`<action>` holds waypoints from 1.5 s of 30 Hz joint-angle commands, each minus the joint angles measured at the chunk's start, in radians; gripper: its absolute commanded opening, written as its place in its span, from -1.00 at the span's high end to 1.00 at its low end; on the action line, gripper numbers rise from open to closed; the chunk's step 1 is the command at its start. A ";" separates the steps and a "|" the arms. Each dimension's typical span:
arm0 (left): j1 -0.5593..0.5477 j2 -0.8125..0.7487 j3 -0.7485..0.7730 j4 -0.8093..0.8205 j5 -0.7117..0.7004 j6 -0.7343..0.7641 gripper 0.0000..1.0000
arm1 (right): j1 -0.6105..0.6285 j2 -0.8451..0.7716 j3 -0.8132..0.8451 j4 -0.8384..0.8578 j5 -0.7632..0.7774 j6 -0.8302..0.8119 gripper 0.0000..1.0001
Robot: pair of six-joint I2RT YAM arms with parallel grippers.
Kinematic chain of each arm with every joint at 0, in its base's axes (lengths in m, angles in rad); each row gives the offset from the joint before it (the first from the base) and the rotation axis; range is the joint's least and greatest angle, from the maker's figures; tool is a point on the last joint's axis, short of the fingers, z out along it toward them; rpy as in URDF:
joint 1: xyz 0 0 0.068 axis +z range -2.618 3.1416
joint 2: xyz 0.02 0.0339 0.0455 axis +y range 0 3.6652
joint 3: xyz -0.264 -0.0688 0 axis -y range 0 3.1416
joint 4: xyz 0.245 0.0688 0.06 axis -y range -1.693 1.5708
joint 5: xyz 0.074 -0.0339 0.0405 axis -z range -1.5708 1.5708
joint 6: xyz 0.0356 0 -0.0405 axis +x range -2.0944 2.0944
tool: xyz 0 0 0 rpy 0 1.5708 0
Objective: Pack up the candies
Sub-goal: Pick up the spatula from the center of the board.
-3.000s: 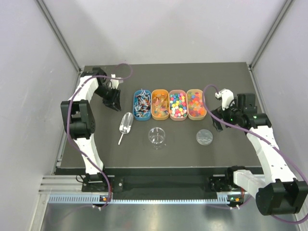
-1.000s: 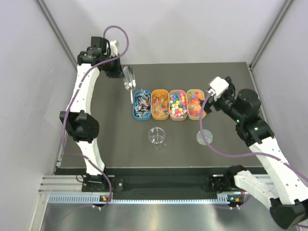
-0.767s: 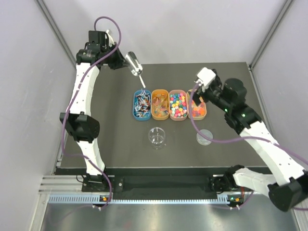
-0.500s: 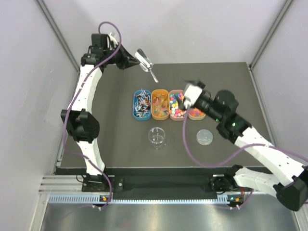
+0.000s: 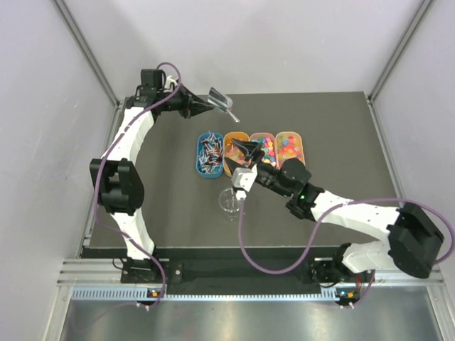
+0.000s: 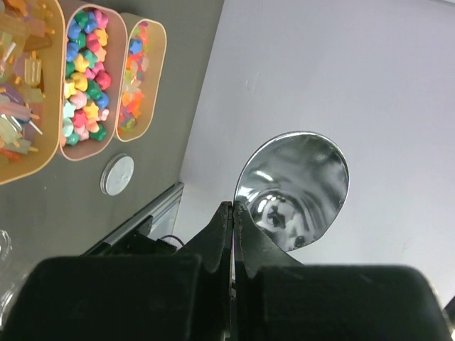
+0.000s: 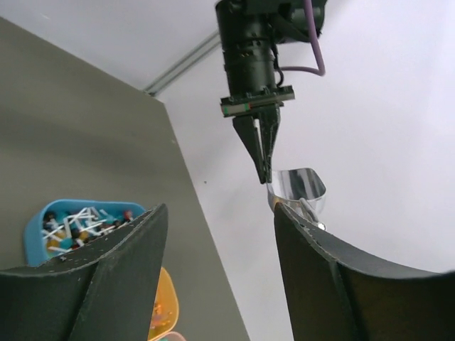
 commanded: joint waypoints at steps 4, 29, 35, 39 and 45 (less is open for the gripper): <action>0.020 -0.110 -0.053 0.074 0.043 -0.035 1.00 | -0.004 0.085 0.156 0.186 0.108 -0.020 -0.18; 0.023 -0.175 -0.091 0.037 0.050 0.080 1.00 | -0.068 0.226 0.388 -0.112 0.161 0.044 -0.04; 0.023 -0.181 -0.103 0.034 0.046 0.094 1.00 | -0.079 0.242 0.403 -0.101 0.160 0.046 0.13; 0.022 -0.178 -0.105 0.036 0.044 0.094 1.00 | -0.082 0.248 0.406 -0.090 0.155 0.049 0.26; 0.020 -0.181 -0.109 0.033 0.046 0.101 1.00 | -0.084 0.258 0.420 -0.089 0.154 0.053 0.37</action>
